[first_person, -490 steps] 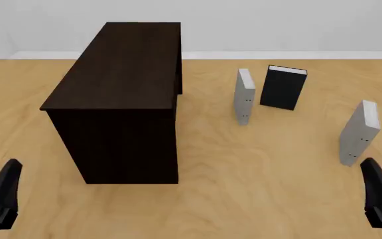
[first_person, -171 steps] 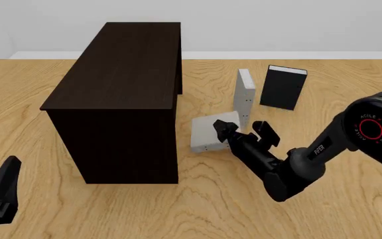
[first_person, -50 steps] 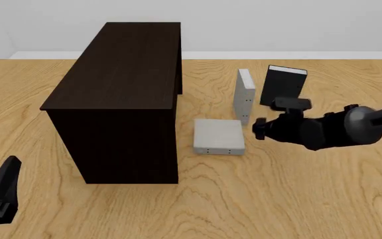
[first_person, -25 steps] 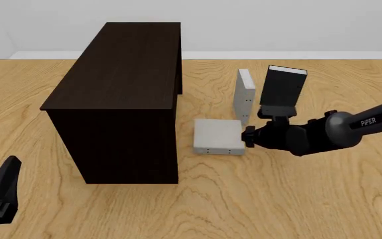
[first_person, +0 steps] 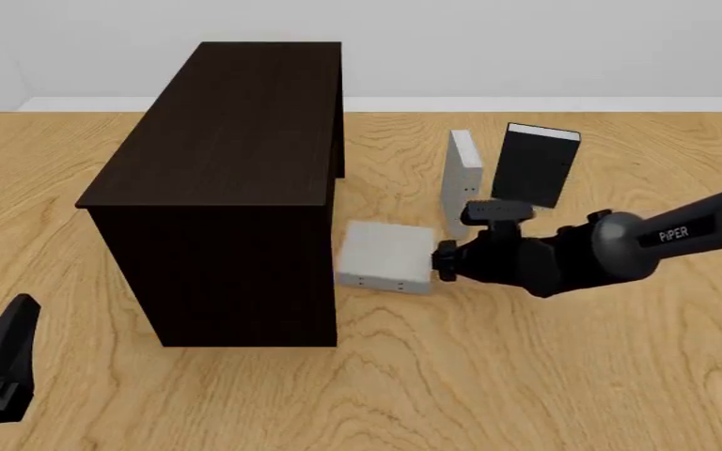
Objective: Pick up the book on the right and place it under the cabinet shelf.
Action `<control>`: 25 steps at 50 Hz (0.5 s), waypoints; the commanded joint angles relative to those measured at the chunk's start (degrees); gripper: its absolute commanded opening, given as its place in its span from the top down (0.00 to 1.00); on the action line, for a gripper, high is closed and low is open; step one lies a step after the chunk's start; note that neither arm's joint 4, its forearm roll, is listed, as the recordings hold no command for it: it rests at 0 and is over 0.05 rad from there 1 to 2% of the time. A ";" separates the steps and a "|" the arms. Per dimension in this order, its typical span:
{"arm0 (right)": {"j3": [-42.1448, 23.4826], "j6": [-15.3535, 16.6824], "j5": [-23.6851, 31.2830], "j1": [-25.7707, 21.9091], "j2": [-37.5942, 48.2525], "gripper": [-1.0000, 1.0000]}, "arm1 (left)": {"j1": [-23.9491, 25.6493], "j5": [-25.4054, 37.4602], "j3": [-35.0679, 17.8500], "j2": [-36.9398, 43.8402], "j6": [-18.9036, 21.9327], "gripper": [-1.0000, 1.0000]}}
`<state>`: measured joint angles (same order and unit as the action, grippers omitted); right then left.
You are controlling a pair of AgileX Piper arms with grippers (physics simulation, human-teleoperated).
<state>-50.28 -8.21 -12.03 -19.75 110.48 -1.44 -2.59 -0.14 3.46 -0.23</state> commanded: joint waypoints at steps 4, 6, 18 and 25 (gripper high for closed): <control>-1.27 -4.75 0.90 -4.14 -1.05 0.00 | 0.00 0.00 0.00 0.00 0.00 0.00; -1.77 -4.56 1.11 -4.38 -1.00 0.00 | 0.00 0.00 0.00 0.00 0.00 0.00; -5.62 -5.55 2.16 -7.90 0.67 0.00 | 0.00 0.00 0.00 0.00 0.00 0.00; -8.19 -6.09 2.98 -10.45 2.11 0.00 | 0.00 0.00 0.00 0.00 0.00 0.00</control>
<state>-55.04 -10.71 -9.67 -26.26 111.32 -1.44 -2.59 -0.14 3.46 -0.23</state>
